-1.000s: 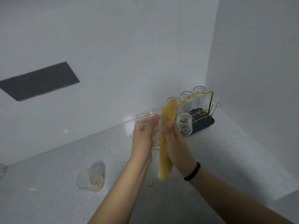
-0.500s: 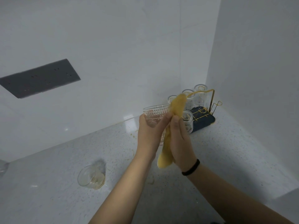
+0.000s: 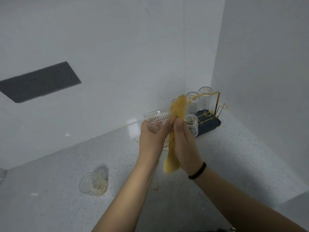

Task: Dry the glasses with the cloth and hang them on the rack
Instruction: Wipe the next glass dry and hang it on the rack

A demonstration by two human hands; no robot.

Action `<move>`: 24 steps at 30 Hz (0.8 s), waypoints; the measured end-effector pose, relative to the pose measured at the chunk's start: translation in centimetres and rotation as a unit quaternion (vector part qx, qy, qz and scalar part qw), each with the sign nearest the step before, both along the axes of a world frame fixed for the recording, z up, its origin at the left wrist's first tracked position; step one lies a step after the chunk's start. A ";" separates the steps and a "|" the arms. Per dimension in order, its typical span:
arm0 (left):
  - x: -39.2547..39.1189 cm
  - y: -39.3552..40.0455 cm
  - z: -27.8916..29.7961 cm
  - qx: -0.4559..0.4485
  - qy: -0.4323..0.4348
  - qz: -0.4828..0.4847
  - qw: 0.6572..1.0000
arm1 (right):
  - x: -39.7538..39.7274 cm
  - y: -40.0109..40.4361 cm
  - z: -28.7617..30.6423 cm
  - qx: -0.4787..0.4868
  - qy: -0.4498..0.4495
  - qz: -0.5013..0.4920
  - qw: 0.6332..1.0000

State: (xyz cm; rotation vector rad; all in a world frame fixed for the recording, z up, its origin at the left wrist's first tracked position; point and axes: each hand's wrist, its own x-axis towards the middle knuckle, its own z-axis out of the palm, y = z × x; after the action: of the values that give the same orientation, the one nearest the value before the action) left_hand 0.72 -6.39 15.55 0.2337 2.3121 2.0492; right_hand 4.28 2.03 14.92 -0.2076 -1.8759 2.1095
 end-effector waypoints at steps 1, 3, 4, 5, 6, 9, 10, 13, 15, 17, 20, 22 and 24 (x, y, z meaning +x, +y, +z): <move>0.2 0.0 0.0 0.037 -0.016 -0.017 0.999 | -0.5 0.7 0.2 -0.061 -0.049 0.022 0.997; 0.2 -0.1 0.3 0.066 -0.041 -0.031 0.996 | -1.1 1.9 1.0 -0.155 -0.134 0.055 0.977; 0.0 -0.2 0.4 0.055 -0.045 -0.028 0.997 | -1.0 2.3 1.4 -0.173 -0.141 0.066 0.972; -0.1 -0.2 0.6 0.031 -0.038 -0.026 0.998 | -1.0 2.3 1.6 -0.176 -0.129 0.068 0.974; -0.3 -0.2 0.8 -0.001 -0.027 -0.018 0.999 | -0.8 2.0 1.5 -0.153 -0.106 0.065 0.980; 0.2 0.0 1.2 -0.052 -0.024 0.048 0.997 | 0.6 0.3 0.8 -0.051 -0.050 -0.007 0.997; 0.5 0.2 1.2 -0.047 -0.020 0.052 0.997 | 1.0 0.0 0.4 -0.025 -0.026 -0.029 0.999; 1.2 0.5 1.4 -0.014 -0.018 0.027 0.999 | 0.8 0.2 0.5 -0.011 -0.012 -0.020 1.000; 1.0 0.3 1.1 0.011 -0.012 -0.012 1.000 | 0.1 1.4 1.1 -0.103 -0.063 0.032 0.992; 0.8 0.1 1.1 0.033 -0.020 -0.035 0.999 | -0.4 2.2 1.9 -0.193 -0.099 0.058 0.974; 0.3 0.2 1.2 0.001 -0.027 -0.006 1.000 | -0.3 1.7 1.3 -0.177 -0.081 0.033 0.980; 0.5 0.4 0.9 -0.055 -0.057 0.033 0.996 | 0.5 0.6 0.8 -0.094 -0.059 -0.021 0.994; 1.0 0.6 0.3 -0.062 -0.095 0.034 0.993 | 0.8 0.1 0.6 -0.076 -0.030 -0.053 0.995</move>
State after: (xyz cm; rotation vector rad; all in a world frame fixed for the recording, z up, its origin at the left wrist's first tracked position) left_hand 1.71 -5.80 15.81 -0.0441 2.3475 1.8539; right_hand 5.12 2.10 15.51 -0.4013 -1.6959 2.1963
